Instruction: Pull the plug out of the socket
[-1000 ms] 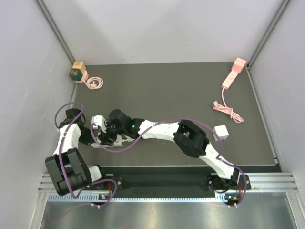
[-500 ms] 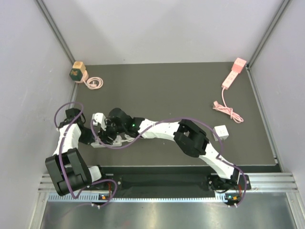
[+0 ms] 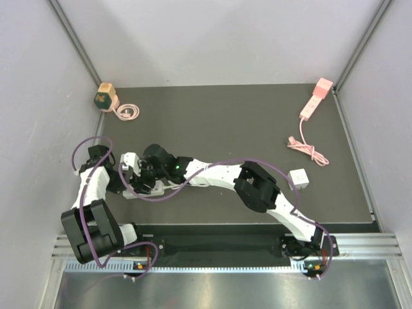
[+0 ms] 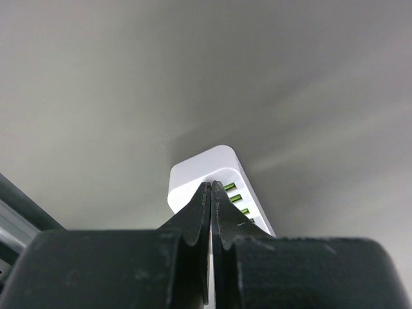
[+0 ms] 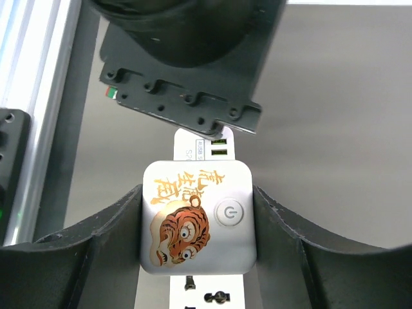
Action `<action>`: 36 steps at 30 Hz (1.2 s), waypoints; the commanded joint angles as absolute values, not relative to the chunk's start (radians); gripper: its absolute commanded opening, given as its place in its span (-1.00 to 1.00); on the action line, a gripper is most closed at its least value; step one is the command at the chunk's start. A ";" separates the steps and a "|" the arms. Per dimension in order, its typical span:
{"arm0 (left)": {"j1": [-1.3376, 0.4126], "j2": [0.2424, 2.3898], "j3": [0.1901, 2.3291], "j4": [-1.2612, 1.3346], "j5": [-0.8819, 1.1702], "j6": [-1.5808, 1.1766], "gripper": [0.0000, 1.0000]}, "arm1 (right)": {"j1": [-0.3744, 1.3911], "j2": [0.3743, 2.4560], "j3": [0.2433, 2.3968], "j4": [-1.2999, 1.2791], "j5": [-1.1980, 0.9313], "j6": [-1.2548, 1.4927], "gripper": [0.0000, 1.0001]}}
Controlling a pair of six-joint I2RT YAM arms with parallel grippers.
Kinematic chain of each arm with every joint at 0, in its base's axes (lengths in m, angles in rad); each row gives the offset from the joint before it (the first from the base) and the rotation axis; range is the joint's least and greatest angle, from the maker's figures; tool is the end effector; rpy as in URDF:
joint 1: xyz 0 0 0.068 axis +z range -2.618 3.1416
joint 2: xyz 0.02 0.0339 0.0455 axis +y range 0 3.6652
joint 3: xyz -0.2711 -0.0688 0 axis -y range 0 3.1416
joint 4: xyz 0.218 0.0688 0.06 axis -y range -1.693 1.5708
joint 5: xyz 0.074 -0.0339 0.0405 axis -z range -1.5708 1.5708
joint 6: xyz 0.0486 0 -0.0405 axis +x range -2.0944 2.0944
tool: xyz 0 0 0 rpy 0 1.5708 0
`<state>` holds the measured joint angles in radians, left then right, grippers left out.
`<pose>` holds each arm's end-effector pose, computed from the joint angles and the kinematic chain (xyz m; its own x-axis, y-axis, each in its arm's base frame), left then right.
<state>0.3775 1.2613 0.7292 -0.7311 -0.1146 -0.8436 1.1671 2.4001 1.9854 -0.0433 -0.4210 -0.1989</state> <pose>0.1771 0.0762 0.1963 -0.2914 -0.9139 -0.2827 -0.9267 0.3430 -0.1537 0.1977 0.5134 0.2113 0.0240 -0.4028 -0.9150 -0.9982 -0.0593 -0.0001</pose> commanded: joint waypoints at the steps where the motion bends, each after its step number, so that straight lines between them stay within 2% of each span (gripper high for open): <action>1: 0.371 1.319 0.660 -0.776 -0.160 -0.842 -1.00 | 1.196 2.348 2.106 0.080 -0.420 -0.317 -1.00; 6: 0.368 1.313 0.660 -0.778 -0.163 -0.844 -1.00 | 1.201 2.356 2.128 0.110 -0.433 -0.301 -1.00; 11: 0.364 1.318 0.657 -0.772 -0.166 -0.847 -1.00 | 1.163 2.345 2.079 0.329 -0.491 -0.007 -1.00; 15: 0.359 1.324 0.657 -0.772 -0.164 -0.845 -1.00 | 1.152 2.367 2.126 0.361 -0.529 0.110 -1.00; 19: 0.360 1.312 0.661 -0.772 -0.161 -0.836 -1.00 | 1.150 2.381 2.119 0.295 -0.529 0.074 -1.00; 26: 0.357 1.215 0.701 -0.742 -0.052 -0.767 -1.00 | 1.150 2.269 1.794 0.351 -0.535 -0.089 -1.00; 31: 0.359 1.121 0.776 -0.787 -0.078 -0.727 -1.00 | 1.150 2.243 1.698 0.333 -0.505 -0.216 -1.00; 33: 0.359 1.092 0.813 -0.793 -0.065 -0.697 -1.00 | 1.150 2.246 1.694 0.324 -0.492 -0.221 -0.86; 34: 0.359 1.080 0.824 -0.790 -0.033 -0.684 -0.90 | 1.150 2.250 1.695 0.321 -0.479 -0.212 -0.61; 35: 0.359 1.068 0.825 -0.779 -0.019 -0.675 -0.81 | 1.150 2.252 1.712 0.311 -0.476 -0.203 -0.49; 36: 0.359 1.042 0.825 -0.775 0.015 -0.660 -0.67 | 1.150 2.250 1.720 0.290 -0.469 -0.181 -0.20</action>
